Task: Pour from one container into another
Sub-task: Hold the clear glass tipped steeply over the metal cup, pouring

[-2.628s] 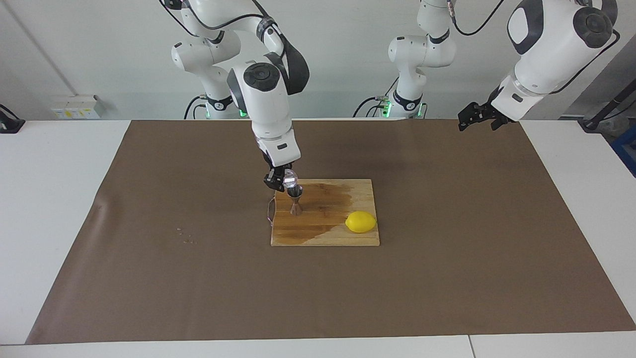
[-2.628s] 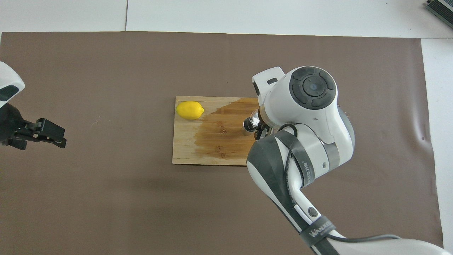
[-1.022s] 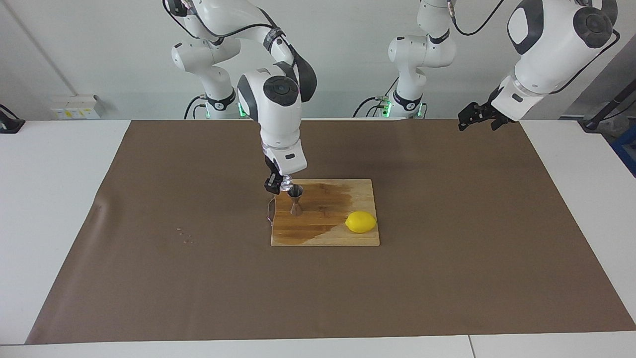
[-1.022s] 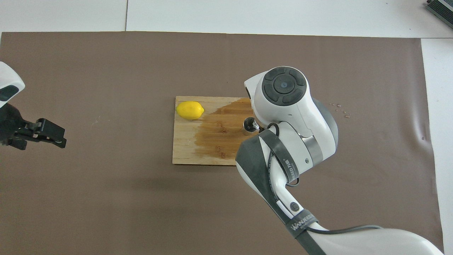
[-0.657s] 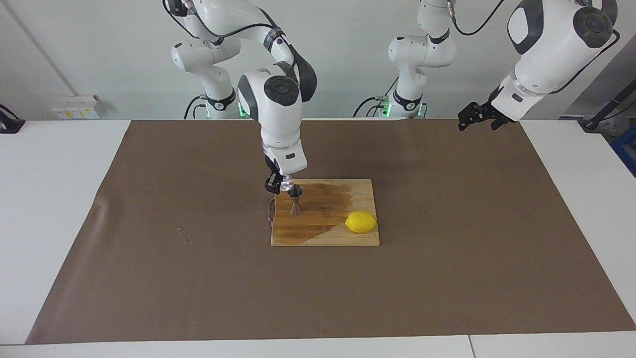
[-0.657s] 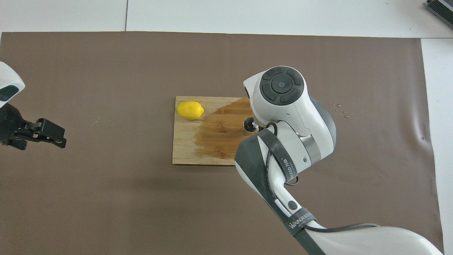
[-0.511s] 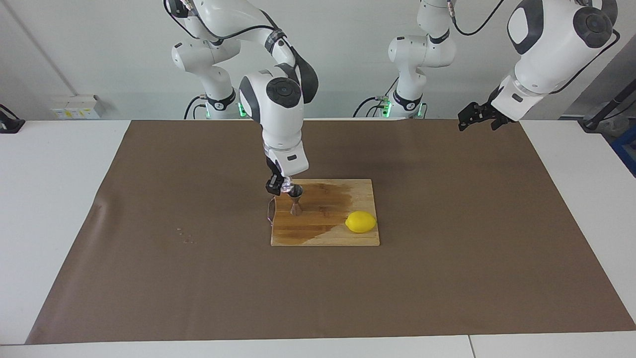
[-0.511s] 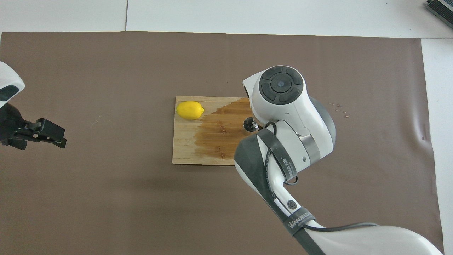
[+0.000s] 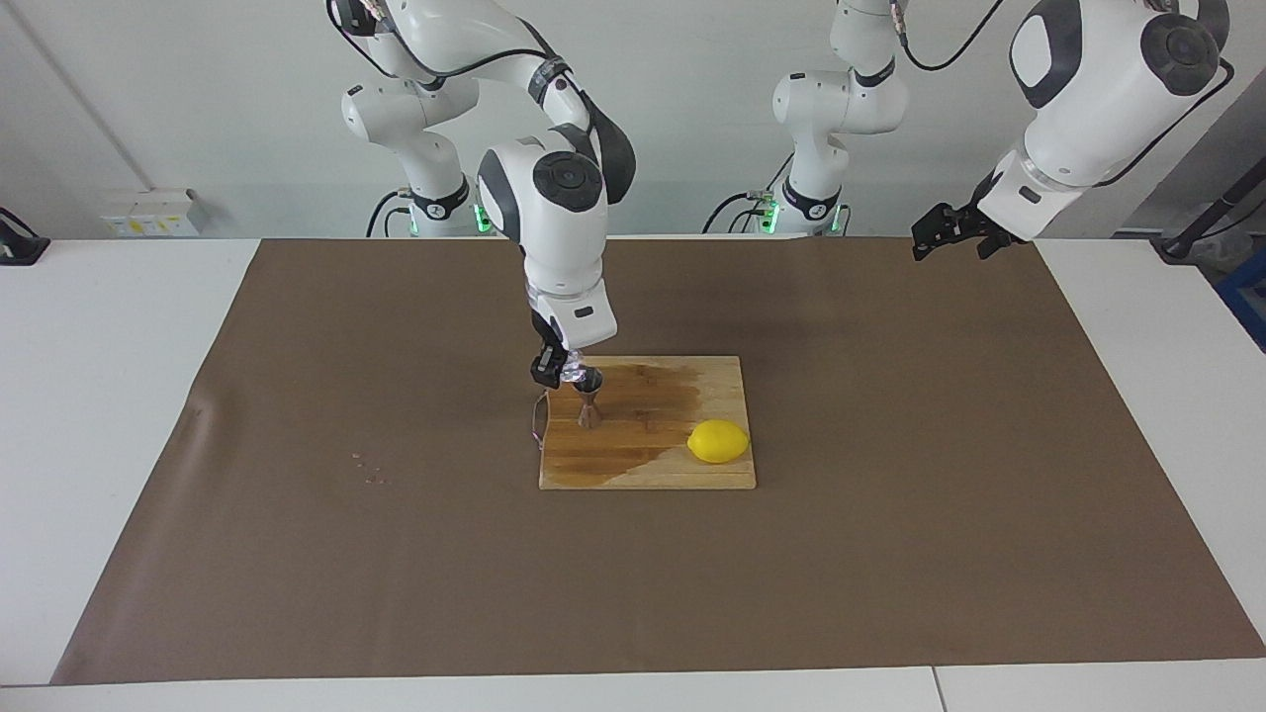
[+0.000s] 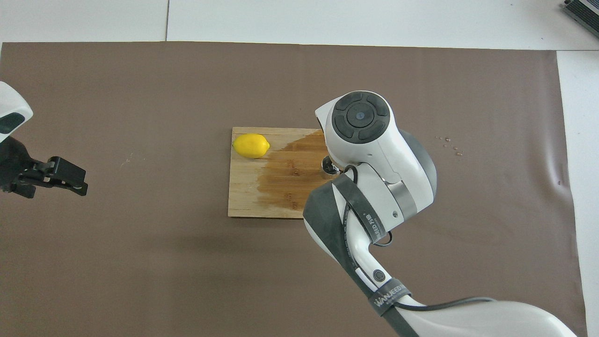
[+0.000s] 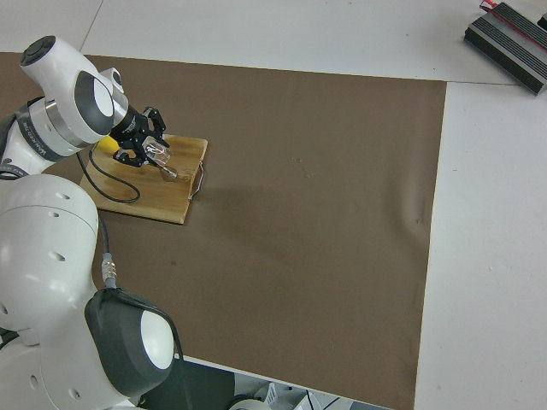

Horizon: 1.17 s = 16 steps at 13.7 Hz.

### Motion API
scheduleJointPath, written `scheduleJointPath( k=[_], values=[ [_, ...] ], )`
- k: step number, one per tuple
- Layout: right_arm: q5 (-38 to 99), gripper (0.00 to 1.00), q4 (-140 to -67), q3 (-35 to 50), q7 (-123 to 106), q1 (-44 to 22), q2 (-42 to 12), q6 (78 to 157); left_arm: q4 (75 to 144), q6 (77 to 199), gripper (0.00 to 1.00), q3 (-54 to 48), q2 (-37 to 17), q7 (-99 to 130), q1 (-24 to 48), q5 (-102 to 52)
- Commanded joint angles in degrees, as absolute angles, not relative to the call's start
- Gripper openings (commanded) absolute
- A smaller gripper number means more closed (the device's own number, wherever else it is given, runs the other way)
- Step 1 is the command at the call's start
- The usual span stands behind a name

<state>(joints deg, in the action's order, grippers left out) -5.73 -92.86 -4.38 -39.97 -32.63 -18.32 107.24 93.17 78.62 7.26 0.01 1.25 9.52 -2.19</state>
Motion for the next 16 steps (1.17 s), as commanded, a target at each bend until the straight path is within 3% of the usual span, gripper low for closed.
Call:
scheduleJointPath(
  k=[1, 16],
  values=[
    [-7.6, 0.01, -91.0, -4.3, -38.8, -33.0, -19.4, 105.5, 95.0, 78.5, 1.00, 7.7, 1.8, 2.0, 10.3, -1.4],
    [-7.4, 0.01, -90.9, -3.7, -40.0, -32.0, -19.7, 106.5, 94.9, 78.5, 1.00, 7.7, 1.8, 2.0, 10.3, -1.4]
  ],
)
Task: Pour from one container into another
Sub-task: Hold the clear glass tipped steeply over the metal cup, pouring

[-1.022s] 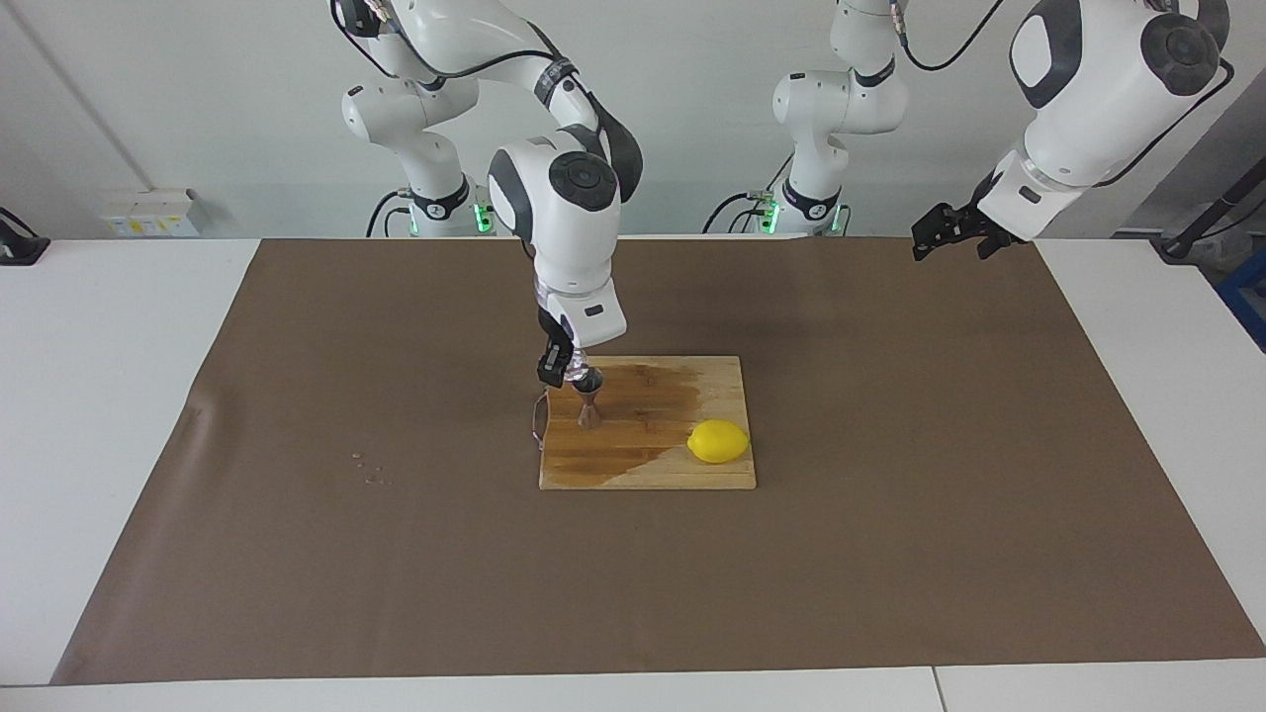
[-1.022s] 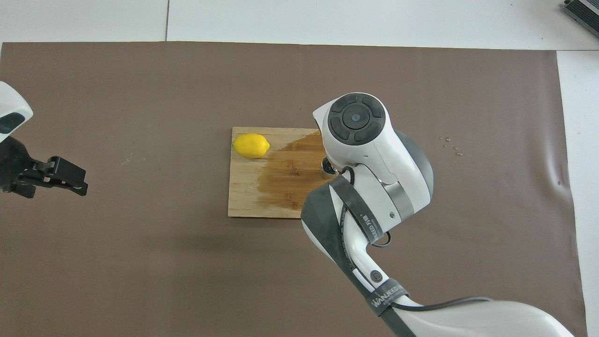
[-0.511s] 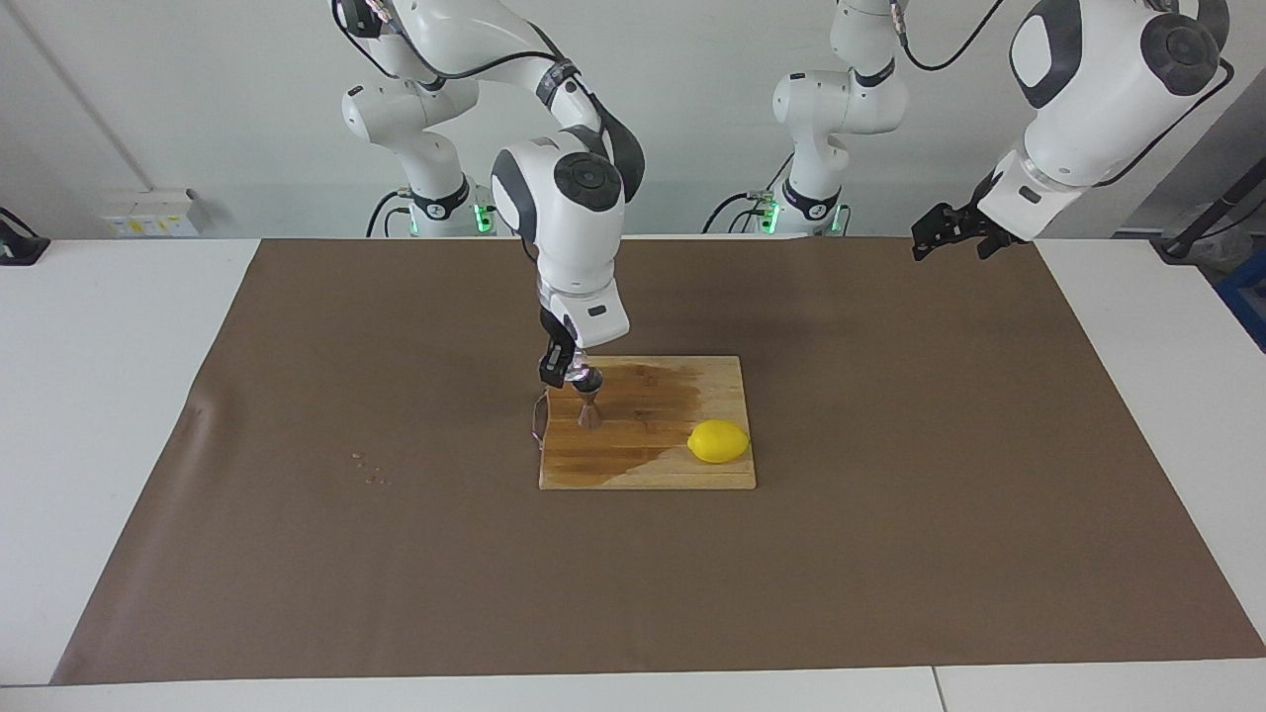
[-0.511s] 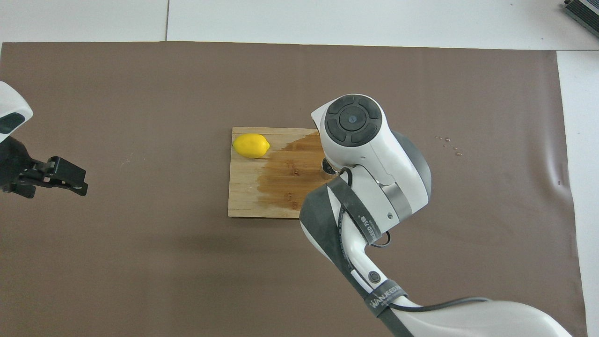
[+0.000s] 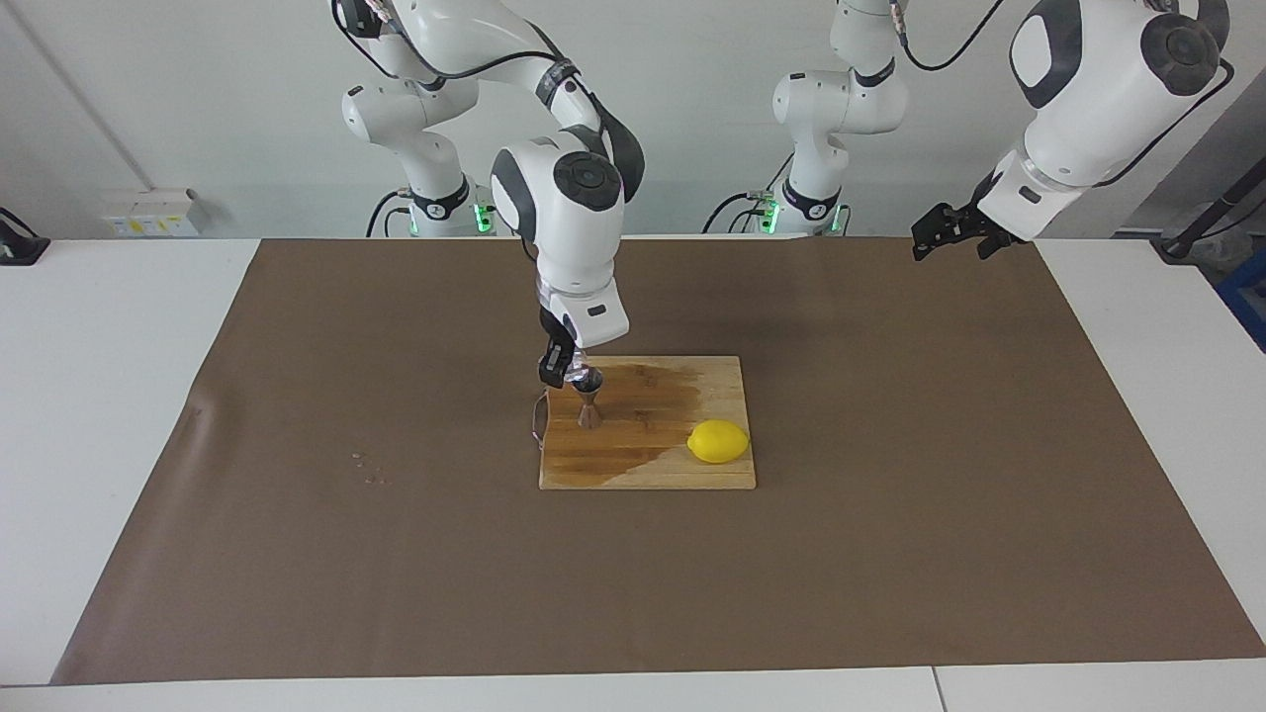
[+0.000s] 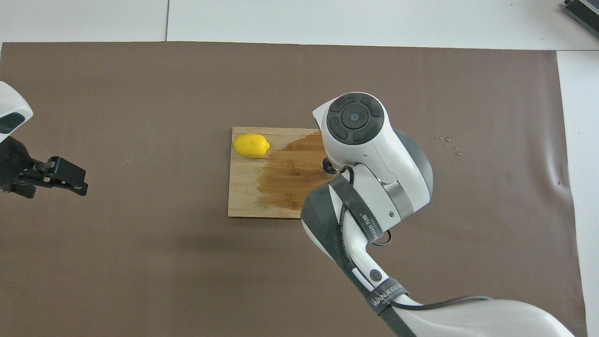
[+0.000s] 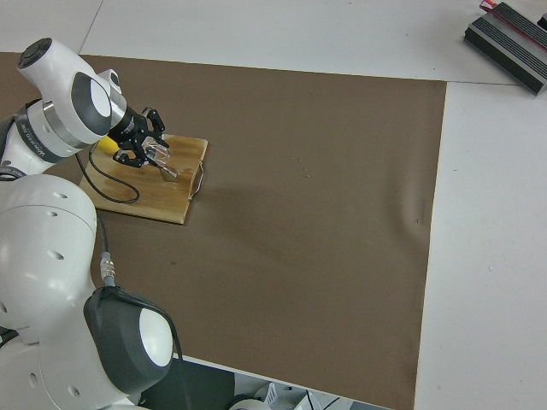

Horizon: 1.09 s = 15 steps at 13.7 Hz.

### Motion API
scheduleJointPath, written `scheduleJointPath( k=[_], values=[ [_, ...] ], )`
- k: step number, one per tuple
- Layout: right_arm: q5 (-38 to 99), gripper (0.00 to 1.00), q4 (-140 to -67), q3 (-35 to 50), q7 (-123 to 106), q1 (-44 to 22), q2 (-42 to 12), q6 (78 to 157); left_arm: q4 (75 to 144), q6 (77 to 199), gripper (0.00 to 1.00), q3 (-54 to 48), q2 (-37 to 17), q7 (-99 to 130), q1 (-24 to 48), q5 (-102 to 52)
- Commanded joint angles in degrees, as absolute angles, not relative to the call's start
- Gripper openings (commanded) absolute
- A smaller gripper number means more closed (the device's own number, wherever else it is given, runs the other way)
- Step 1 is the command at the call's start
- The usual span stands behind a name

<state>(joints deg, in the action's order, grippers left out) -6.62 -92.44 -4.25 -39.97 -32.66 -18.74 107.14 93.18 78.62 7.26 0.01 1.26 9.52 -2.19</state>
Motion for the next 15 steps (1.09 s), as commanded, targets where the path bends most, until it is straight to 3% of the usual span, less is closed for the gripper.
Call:
scheduleJointPath(
  k=[1, 11, 15],
  values=[
    [-7.2, 0.01, -90.9, -3.7, -40.0, -32.0, -19.7, 106.7, 94.9, 78.5, 1.00, 7.7, 1.8, 2.0, 10.3, -1.4],
    [-1.3, 0.02, -90.9, -3.8, -43.4, -31.2, -18.9, 107.2, 95.0, 78.5, 1.00, 7.7, 1.8, 2.0, 10.3, -1.4],
    [5.7, 0.06, -91.4, -3.8, -49.9, -26.6, -16.1, 107.1, 94.9, 78.5, 1.00, 7.7, 1.8, 2.0, 10.3, -1.5]
  ],
)
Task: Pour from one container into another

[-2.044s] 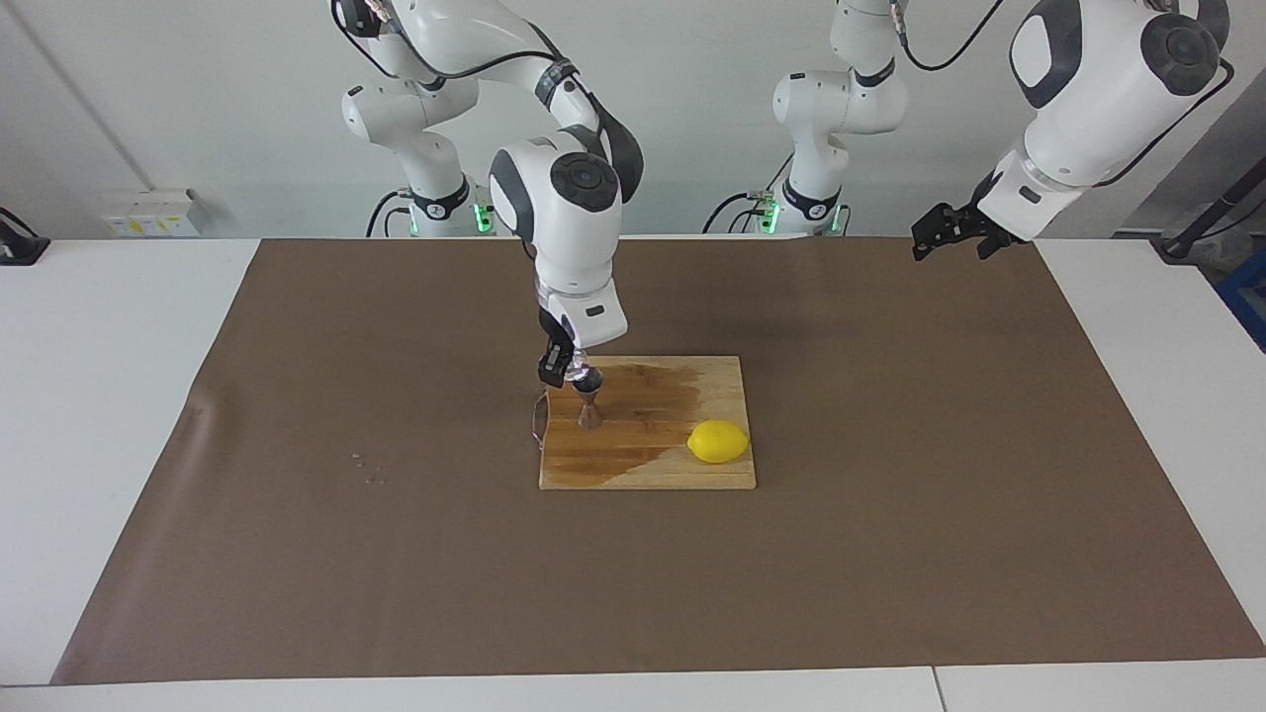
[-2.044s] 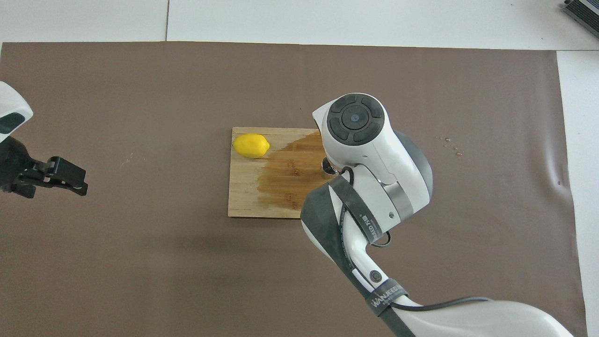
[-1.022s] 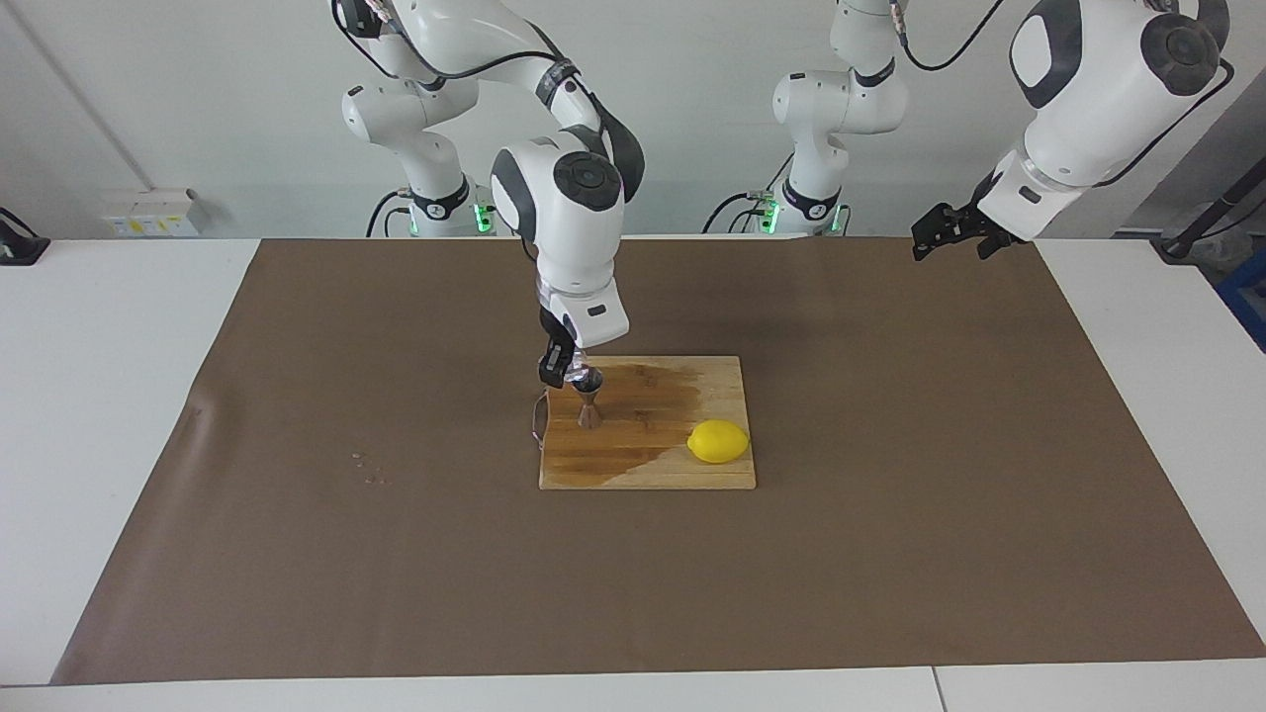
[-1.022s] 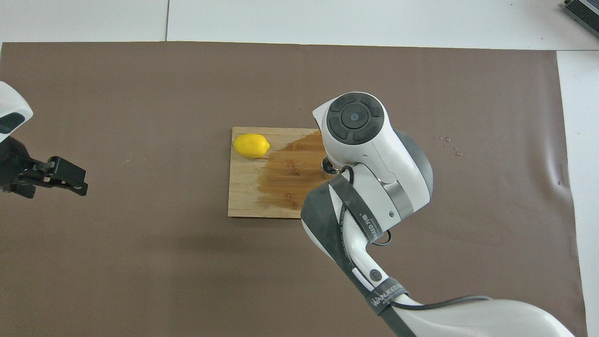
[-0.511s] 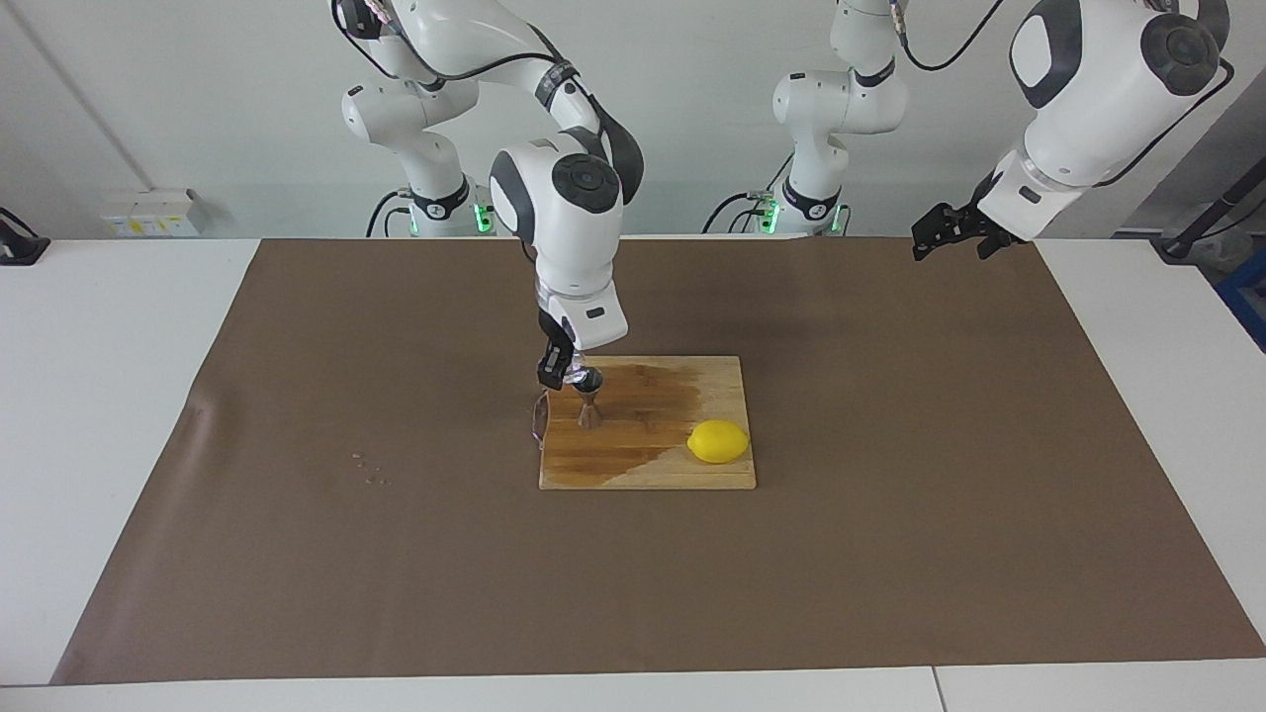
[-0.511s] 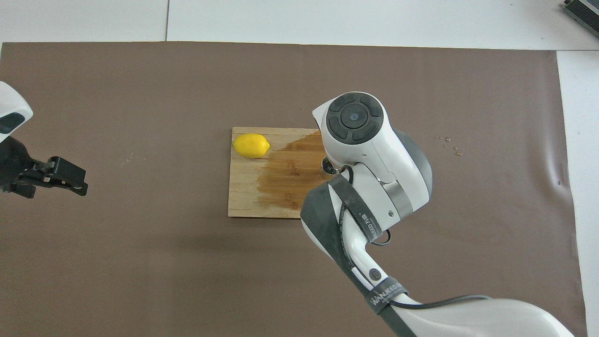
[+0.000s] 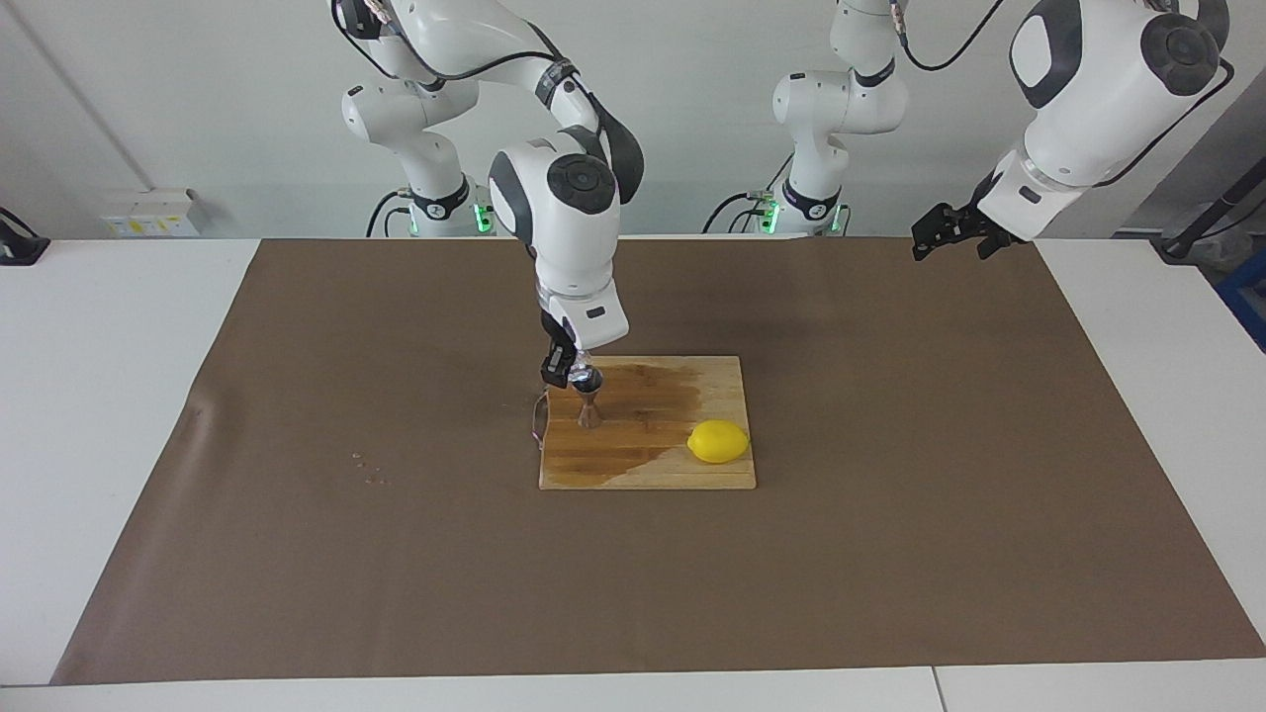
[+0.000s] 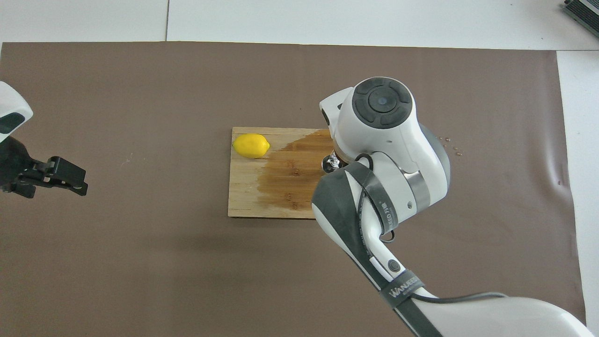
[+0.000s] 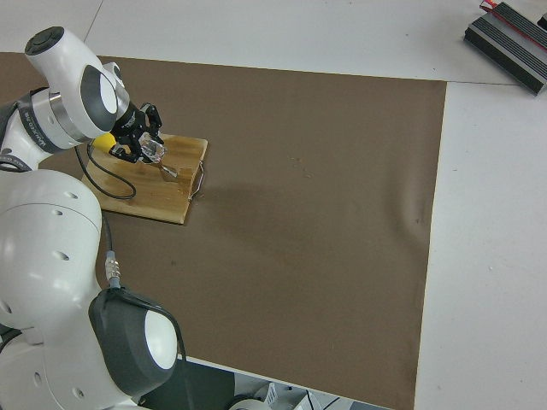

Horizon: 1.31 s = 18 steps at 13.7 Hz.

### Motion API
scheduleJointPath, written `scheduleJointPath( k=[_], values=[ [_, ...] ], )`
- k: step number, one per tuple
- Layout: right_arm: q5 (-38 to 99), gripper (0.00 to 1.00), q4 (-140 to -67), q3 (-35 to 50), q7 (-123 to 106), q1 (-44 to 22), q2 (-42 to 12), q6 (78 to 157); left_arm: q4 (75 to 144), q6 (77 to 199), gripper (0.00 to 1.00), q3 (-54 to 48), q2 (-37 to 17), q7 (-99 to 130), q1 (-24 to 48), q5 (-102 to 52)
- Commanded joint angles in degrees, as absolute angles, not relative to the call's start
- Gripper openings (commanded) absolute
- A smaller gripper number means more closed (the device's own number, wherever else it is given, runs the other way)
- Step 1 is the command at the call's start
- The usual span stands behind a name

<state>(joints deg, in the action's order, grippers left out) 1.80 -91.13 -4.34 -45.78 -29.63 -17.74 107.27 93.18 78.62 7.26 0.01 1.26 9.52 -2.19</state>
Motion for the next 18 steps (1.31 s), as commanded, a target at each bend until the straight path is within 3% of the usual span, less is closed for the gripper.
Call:
scheduleJointPath(
  k=[1, 4, 9, 15, 18],
  values=[
    [7.5, 0.06, -91.5, -3.8, -52.4, -24.9, -15.9, 107.1, 95.0, 78.5, 1.00, 7.7, 1.8, 2.0, 10.3, -1.4],
    [12.0, 0.06, -92.7, -3.8, -60.2, -19.1, -15.6, 109.1, 94.9, 78.5, 1.00, 7.7, 1.8, 2.0, 10.3, -1.4],
    [25.9, 0.06, -100.9, -3.9, -81.9, -6.0, -14.9, 117.5, 95.0, 78.5, 1.00, 7.7, 1.8, 2.0, 10.3, -1.4],
    [37.4, 0.06, -103.3, -3.8, -104.9, 7.9, -18.4, 115.1, 95.0, 78.5, 1.00, 7.7, 1.8, 2.0, 10.3, -1.4],
    [44.8, 0.06, -102.7, -3.8, -115.5, 13.6, -23.9, 110.8, 95.0, 78.5, 1.00, 7.7, 1.8, 2.0, 10.3, -1.4]
  ],
)
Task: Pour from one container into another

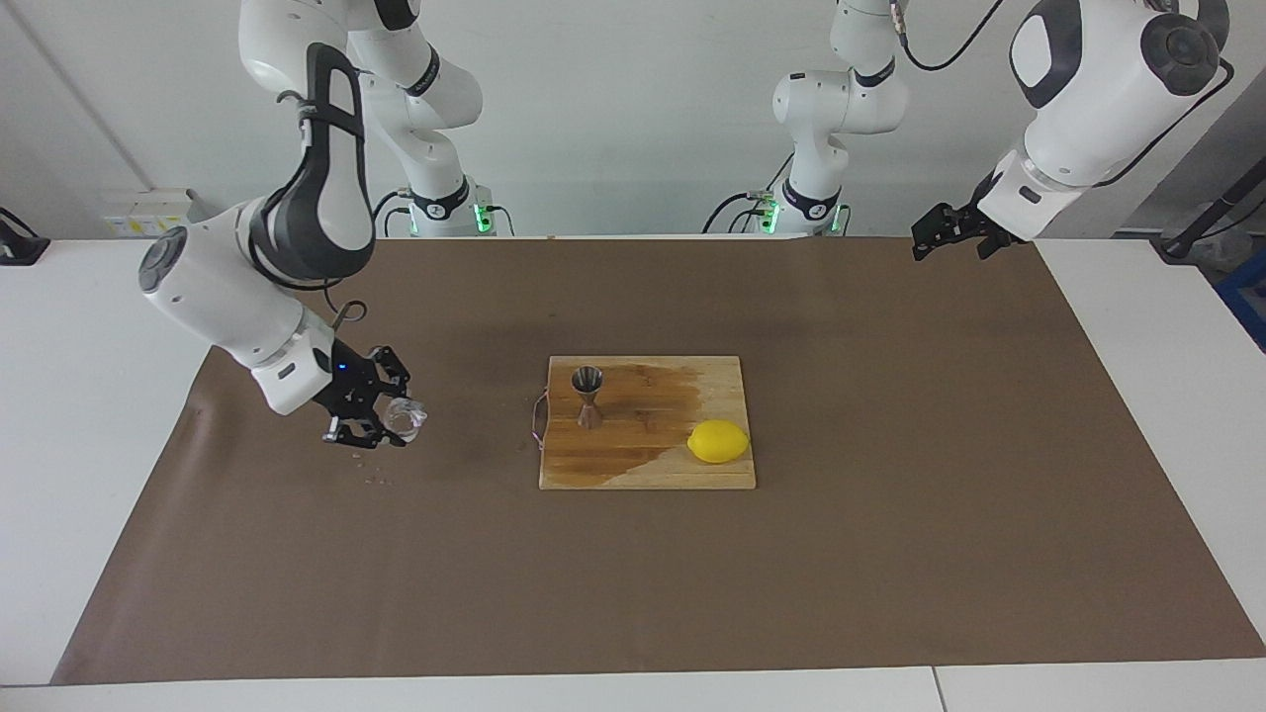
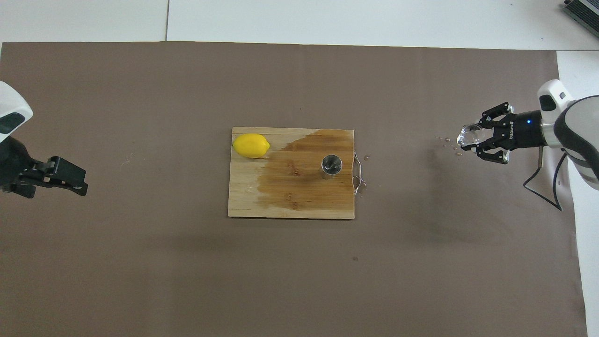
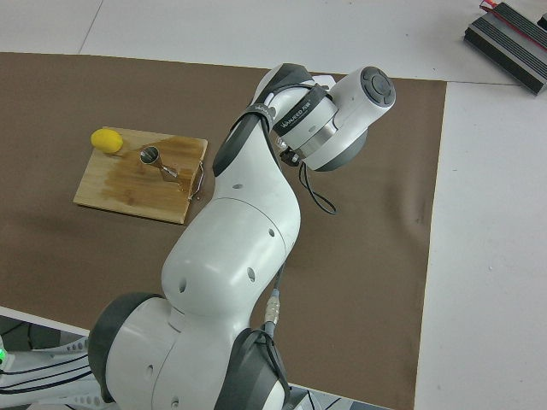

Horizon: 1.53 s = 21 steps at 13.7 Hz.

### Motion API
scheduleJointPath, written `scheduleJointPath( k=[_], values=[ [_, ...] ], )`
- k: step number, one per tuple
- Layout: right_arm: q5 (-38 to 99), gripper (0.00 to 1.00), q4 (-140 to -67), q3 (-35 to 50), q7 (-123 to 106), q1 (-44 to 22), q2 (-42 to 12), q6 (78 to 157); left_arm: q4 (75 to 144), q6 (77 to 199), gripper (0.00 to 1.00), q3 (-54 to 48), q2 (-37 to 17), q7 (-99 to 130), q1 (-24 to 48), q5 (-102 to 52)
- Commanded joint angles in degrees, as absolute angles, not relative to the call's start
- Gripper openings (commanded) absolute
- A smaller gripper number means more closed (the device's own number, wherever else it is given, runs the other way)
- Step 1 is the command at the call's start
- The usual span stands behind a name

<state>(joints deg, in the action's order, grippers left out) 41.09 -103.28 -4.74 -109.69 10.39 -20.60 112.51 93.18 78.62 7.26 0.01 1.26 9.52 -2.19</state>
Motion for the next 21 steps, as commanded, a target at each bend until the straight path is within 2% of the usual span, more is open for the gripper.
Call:
scheduleJointPath(
  k=[1, 3, 5, 7, 8, 11, 13, 17, 18, 19, 20, 21],
  values=[
    [44.9, 0.07, -102.1, -3.8, -117.5, 14.7, -25.0, 110.7, 95.0, 78.5, 1.00, 7.7, 1.8, 2.0, 10.3, -1.4],
    [45.9, 0.07, -101.1, -3.8, -121.2, 16.3, -27.4, 108.5, 95.0, 78.5, 1.00, 7.7, 1.8, 2.0, 10.3, -1.4],
    [46.5, 0.14, -101.0, -3.8, -123.7, 16.3, -27.7, 107.0, 95.0, 78.5, 1.00, 7.7, 1.8, 2.0, 10.3, -1.5],
    [46.7, 0.29, -101.6, -3.8, -125.2, 16.3, -27.7, 105.6, 95.0, 78.5, 1.00, 7.7, 1.8, 2.0, 10.3, -1.5],
    [46.8, 0.40, -101.9, -3.8, -125.9, 16.3, -27.6, 105.1, 95.0, 78.5, 1.00, 7.7, 1.8, 2.0, 10.3, -1.4],
    [46.8, 0.54, -102.8, -3.8, -127.4, 16.3, -27.5, 105.7, 95.0, 78.5, 1.00, 7.7, 1.8, 2.0, 10.3, -1.4],
    [46.8, 0.55, -103.2, -3.9, -129.4, 16.2, -27.5, 107.1, 95.0, 78.5, 1.00, 7.7, 1.8, 2.0, 10.3, -1.5],
    [46.7, 0.70, -103.6, -3.9, -131.4, 16.0, -27.4, 107.9, 94.9, 78.5, 1.00, 7.7, 1.8, 2.0, 10.3, -1.4],
    [46.8, 0.70, -104.3, -3.8, -131.4, 15.9, -27.2, 108.3, 95.0, 78.5, 1.00, 7.7, 1.8, 2.0, 10.3, -1.4],
    [46.8, 0.89, -104.3, -3.8, -131.4, 15.8, -27.2, 107.9, 94.9, 78.5, 1.00, 7.7, 1.8, 2.0, 10.3, -1.4],
    [46.8, 1.00, -104.2, -3.8, -131.0, 15.8, -27.1, 107.1, 95.0, 78.5, 1.00, 7.7, 1.8, 2.0, 10.3, -1.4],
    [47.5, 1.00, -104.2, -3.8, -129.9, 15.8, -26.9, 105.7, 94.9, 78.5, 1.00, 7.7, 1.8, 2.1, 10.3, -1.5]
  ],
)
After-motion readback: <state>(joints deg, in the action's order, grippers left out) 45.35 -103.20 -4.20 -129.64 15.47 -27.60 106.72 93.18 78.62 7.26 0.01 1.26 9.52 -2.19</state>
